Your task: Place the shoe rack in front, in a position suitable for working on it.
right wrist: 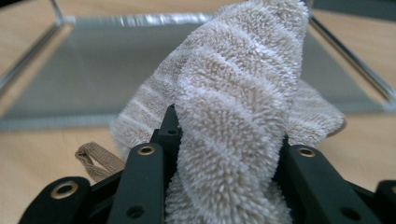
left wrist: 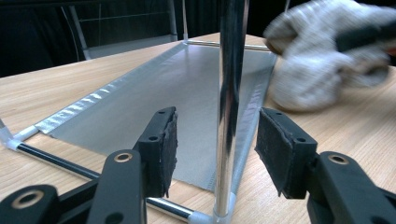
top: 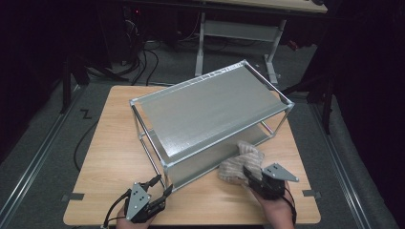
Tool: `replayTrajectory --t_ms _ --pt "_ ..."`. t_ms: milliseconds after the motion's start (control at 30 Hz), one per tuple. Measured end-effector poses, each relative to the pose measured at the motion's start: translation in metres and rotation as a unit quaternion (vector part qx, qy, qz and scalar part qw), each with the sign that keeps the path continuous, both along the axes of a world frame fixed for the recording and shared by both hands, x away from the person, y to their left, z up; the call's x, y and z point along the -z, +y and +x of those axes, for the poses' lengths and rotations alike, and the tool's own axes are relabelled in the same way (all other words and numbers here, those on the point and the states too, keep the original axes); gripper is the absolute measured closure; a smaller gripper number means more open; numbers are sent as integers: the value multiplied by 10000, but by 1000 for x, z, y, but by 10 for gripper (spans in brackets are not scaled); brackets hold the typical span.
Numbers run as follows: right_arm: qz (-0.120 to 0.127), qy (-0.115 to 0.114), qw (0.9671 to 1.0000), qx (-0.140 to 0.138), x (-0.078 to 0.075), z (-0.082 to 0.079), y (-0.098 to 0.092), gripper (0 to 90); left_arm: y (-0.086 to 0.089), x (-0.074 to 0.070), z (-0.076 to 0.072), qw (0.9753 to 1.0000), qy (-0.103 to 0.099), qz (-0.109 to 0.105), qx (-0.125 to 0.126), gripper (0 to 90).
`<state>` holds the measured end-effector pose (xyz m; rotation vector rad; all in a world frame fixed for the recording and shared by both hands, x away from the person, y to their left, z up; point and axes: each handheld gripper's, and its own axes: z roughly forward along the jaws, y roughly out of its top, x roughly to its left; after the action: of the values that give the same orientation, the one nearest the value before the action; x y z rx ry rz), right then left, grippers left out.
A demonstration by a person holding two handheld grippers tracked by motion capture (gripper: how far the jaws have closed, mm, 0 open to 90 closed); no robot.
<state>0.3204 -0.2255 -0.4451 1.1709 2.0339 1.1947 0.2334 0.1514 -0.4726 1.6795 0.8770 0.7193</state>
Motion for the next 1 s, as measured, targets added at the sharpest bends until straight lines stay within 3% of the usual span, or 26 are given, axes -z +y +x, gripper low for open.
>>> replayTrajectory --t_ms 100,133,200,267,333,433,500,567,733,1000 --pt "-2 -114 9999 -22 -4 22 21 627 0 1 1 10000 2 19 12 486" --pt "-35 -62 10000 -5 0 39 35 626 -2 1 2 10000 -2 8 -7 512" --pt "-54 -28 10000 1 4 47 42 625 -4 2 3 9999 -11 105 20 541" --pt "-192 116 9997 16 14 65 54 624 -6 2 2 9997 -90 243 -25 597" --pt "-245 348 9991 -14 25 80 62 622 -5 2 3 9997 -95 202 -59 635" --pt "-480 682 9965 -8 39 91 72 618 -5 1 4 9996 -139 258 -59 682" --pt "-638 795 9948 36 49 93 73 618 -6 1 3 9994 -198 288 -57 699" --pt "-496 815 9954 28 51 91 68 618 -8 0 2 9993 -223 286 0 715" --pt "-614 819 9948 3 50 84 60 619 -16 -1 -5 9988 -280 353 183 761" --pt "-665 864 9940 13 48 56 37 614 -30 -3 -23 9964 -288 433 664 781"
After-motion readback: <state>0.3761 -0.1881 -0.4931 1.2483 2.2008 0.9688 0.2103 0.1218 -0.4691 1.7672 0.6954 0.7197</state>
